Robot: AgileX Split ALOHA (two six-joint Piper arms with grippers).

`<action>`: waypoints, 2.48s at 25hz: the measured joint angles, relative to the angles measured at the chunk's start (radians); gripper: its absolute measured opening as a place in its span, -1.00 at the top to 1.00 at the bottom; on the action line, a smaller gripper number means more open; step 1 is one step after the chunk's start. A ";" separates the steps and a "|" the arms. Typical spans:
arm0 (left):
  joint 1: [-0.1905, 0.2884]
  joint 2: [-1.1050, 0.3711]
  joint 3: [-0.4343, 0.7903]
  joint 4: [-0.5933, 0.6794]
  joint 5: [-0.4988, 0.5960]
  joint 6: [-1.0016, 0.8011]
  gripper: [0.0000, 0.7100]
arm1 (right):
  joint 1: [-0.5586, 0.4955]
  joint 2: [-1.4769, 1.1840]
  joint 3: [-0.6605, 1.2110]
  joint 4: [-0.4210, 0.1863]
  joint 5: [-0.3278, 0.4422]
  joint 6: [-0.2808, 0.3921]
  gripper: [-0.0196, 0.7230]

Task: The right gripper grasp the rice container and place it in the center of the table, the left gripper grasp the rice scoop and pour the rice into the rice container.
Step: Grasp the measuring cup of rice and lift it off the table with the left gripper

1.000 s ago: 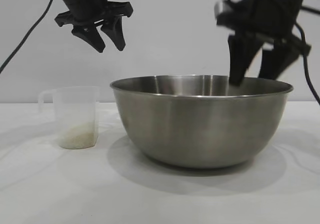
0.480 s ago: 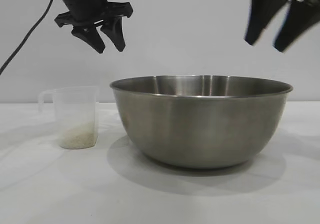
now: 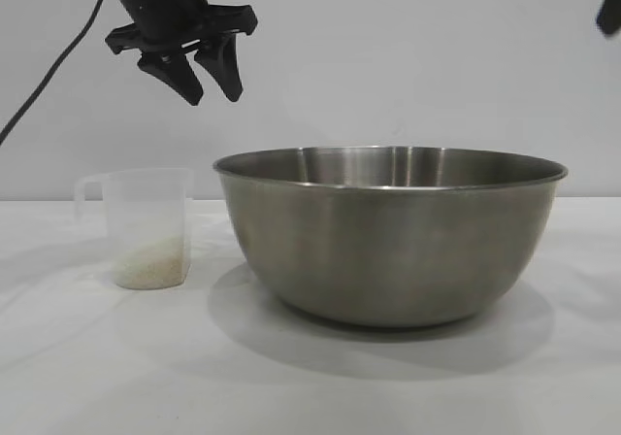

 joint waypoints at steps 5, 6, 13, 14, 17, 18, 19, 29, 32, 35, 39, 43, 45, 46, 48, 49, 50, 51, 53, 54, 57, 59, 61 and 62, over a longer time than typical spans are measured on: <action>0.000 0.000 0.000 0.000 0.000 0.000 0.05 | 0.047 -0.133 0.084 -0.002 0.187 0.034 -0.06; 0.000 0.000 0.000 0.000 0.000 0.000 0.05 | 0.041 -0.150 0.091 0.001 0.230 0.080 -0.06; 0.000 0.000 0.000 0.000 0.003 0.000 0.05 | -0.051 -0.304 0.098 -0.175 0.377 0.387 0.11; 0.000 0.000 0.000 0.000 0.003 0.000 0.05 | -0.052 -0.345 0.101 -0.222 0.378 0.394 0.11; 0.000 0.000 0.000 0.000 0.005 0.000 0.05 | -0.054 -0.507 0.137 -0.282 0.344 0.397 0.18; 0.000 0.000 0.000 0.000 0.005 0.000 0.05 | -0.054 -0.572 0.153 -0.282 0.337 0.397 0.18; 0.000 0.000 0.000 0.000 0.005 0.000 0.05 | -0.054 -0.622 0.168 -0.282 0.340 0.400 0.18; 0.000 0.000 0.000 0.020 0.008 0.000 0.05 | -0.054 -0.847 0.237 -0.282 0.534 0.436 0.18; 0.000 -0.011 0.000 0.020 0.023 0.000 0.05 | -0.054 -0.873 0.246 -0.282 0.557 0.438 0.18; 0.000 -0.028 0.000 0.020 0.027 0.000 0.05 | -0.054 -0.907 0.247 -0.286 0.557 0.440 0.18; 0.000 -0.063 0.000 -0.004 0.027 0.003 0.05 | -0.054 -0.934 0.249 -0.288 0.557 0.439 0.18; -0.024 -0.123 0.035 -0.083 -0.030 0.114 0.05 | -0.054 -0.936 0.255 -0.290 0.557 0.439 0.18; -0.045 -0.171 0.098 -0.167 -0.098 0.198 0.05 | -0.054 -0.936 0.257 -0.290 0.557 0.439 0.18; -0.058 -0.201 0.134 -0.203 -0.144 0.233 0.05 | -0.054 -0.936 0.257 -0.292 0.557 0.439 0.18; -0.086 -0.268 0.237 -0.272 -0.240 0.316 0.05 | -0.054 -0.936 0.257 -0.292 0.557 0.439 0.18; -0.098 -0.297 0.283 -0.288 -0.286 0.344 0.05 | -0.054 -0.936 0.257 -0.292 0.557 0.439 0.18; -0.112 -0.330 0.339 -0.297 -0.346 0.370 0.05 | -0.054 -0.936 0.257 -0.292 0.557 0.439 0.18; -0.124 -0.362 0.393 -0.301 -0.386 0.387 0.05 | -0.054 -0.936 0.257 -0.292 0.557 0.439 0.18; -0.137 -0.406 0.469 -0.301 -0.456 0.400 0.05 | -0.054 -0.936 0.257 -0.292 0.557 0.439 0.18; -0.139 -0.428 0.506 -0.301 -0.477 0.400 0.05 | -0.054 -0.936 0.257 -0.292 0.557 0.439 0.18; -0.139 -0.452 0.551 -0.276 -0.472 0.406 0.05 | -0.054 -0.936 0.257 -0.292 0.555 0.439 0.18; -0.139 -0.456 0.578 -0.261 -0.470 0.403 0.05 | -0.054 -0.936 0.257 -0.292 0.555 0.439 0.18; -0.139 -0.462 0.622 -0.250 -0.480 0.380 0.05 | -0.054 -0.936 0.257 -0.292 0.555 0.439 0.18; -0.139 -0.467 0.649 -0.241 -0.493 0.357 0.05 | -0.054 -0.936 0.257 -0.292 0.555 0.439 0.18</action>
